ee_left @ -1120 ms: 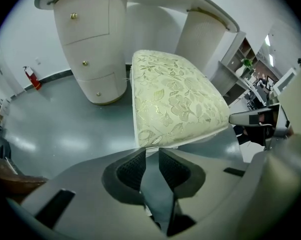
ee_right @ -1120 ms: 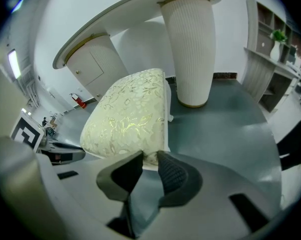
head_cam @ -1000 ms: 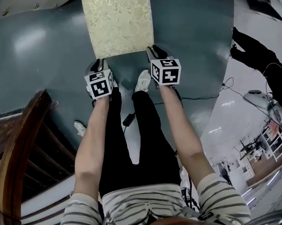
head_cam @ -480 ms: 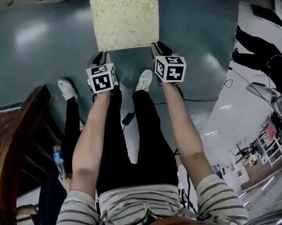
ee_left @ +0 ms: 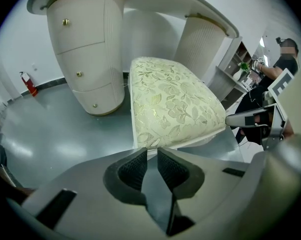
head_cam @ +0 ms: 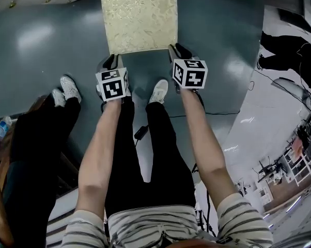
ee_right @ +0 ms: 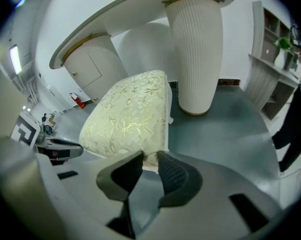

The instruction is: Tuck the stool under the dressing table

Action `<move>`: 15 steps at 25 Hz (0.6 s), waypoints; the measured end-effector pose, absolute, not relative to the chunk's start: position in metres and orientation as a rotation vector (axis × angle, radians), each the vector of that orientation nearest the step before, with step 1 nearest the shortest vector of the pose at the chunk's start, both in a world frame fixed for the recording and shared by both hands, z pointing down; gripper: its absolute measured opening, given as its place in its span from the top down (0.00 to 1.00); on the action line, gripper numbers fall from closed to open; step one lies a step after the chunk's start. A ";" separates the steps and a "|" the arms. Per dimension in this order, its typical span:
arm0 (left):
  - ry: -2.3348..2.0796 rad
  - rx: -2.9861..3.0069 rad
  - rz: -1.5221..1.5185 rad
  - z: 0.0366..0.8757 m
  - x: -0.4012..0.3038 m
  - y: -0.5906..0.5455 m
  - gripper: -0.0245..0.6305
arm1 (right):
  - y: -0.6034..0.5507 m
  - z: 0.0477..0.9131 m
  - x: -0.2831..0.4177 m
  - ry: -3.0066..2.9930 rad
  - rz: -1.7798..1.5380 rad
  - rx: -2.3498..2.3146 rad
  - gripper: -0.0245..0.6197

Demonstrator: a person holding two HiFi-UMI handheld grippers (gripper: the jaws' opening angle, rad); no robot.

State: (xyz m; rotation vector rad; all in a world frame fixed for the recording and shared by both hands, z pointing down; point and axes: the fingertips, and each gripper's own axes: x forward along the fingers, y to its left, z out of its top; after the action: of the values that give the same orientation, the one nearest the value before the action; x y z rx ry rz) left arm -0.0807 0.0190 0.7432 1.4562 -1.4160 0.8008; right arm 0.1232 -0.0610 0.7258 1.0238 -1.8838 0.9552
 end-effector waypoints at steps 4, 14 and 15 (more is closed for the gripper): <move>-1.432 1.460 0.792 0.749 -0.081 0.021 0.86 | -0.057 0.732 0.123 -1.894 0.948 1.031 0.80; -1.440 1.520 0.807 0.747 -0.084 0.014 0.86 | -0.061 0.731 0.120 -1.918 0.913 1.018 0.80; -1.439 1.528 0.811 0.746 -0.084 0.014 0.86 | -0.061 0.730 0.120 -1.922 0.909 1.019 0.80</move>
State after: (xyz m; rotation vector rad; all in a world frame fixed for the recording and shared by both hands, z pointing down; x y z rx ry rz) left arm -0.0843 0.0136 0.7457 1.5280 -1.4388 0.8106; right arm 0.1195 -0.0607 0.7297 1.0191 -1.9222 0.9088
